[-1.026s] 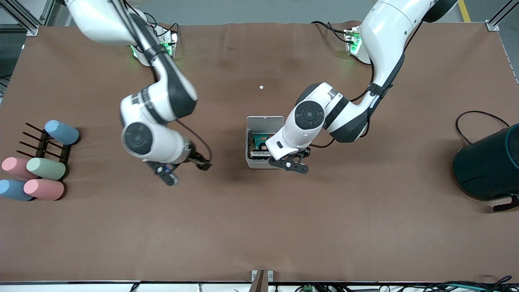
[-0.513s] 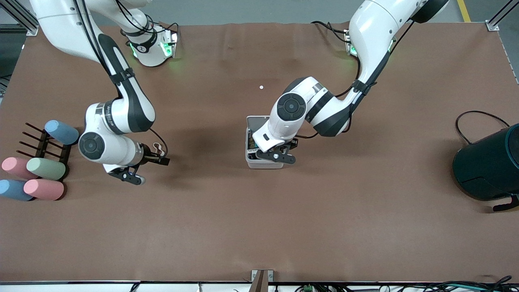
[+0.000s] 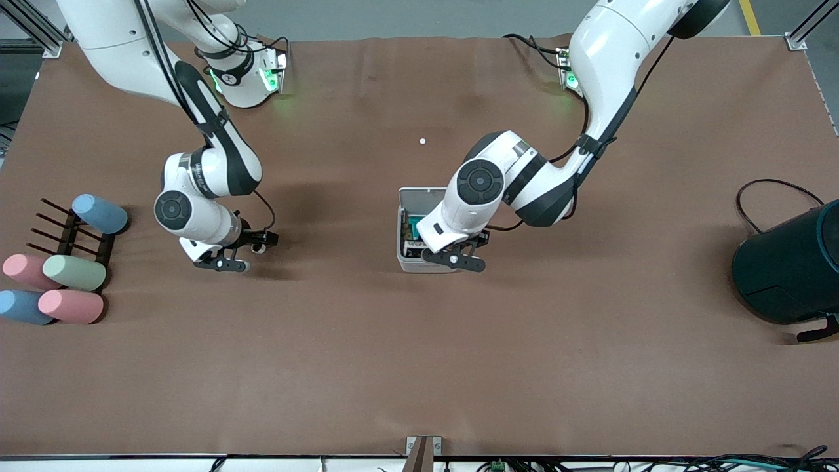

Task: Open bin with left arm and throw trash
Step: 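Release the tape into the bin while the right gripper grasps the clip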

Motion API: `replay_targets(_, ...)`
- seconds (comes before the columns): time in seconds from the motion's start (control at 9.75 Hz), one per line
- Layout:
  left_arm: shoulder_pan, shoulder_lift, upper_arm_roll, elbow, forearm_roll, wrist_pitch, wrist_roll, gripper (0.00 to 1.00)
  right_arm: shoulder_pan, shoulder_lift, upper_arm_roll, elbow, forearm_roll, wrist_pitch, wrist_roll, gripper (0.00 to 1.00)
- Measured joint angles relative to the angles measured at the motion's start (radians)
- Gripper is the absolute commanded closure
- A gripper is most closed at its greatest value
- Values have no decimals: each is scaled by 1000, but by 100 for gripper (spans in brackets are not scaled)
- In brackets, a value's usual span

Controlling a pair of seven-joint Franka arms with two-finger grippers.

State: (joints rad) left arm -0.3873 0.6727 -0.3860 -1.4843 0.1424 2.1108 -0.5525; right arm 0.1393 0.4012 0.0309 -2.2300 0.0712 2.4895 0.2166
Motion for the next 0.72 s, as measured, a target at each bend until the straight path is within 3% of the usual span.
replay_targets(0.1, 0, 0, 0, -1, 0, -1, 1, 0, 0, -3, 0, -12, 0, 15, -3, 49)
replay_targets(0.21, 0, 0, 0, -3, 6, -3, 1, 0, 0, -3, 0, -15, 0, 17, -5, 74)
replay_targets(0.31, 0, 1, 0, -3, 13, -4, 1, 0, 0, -3, -1, -15, 0, 17, -5, 93)
replay_targets(0.41, 1, 1, 0, -2, 15, -4, 1, 0, -1, -3, -3, -15, 0, 17, -5, 100)
replay_targets(0.72, 52, -45, 1, 28, 20, -76, 1, 0, -2, -34, -4, -2, 2, -16, 25, 100)
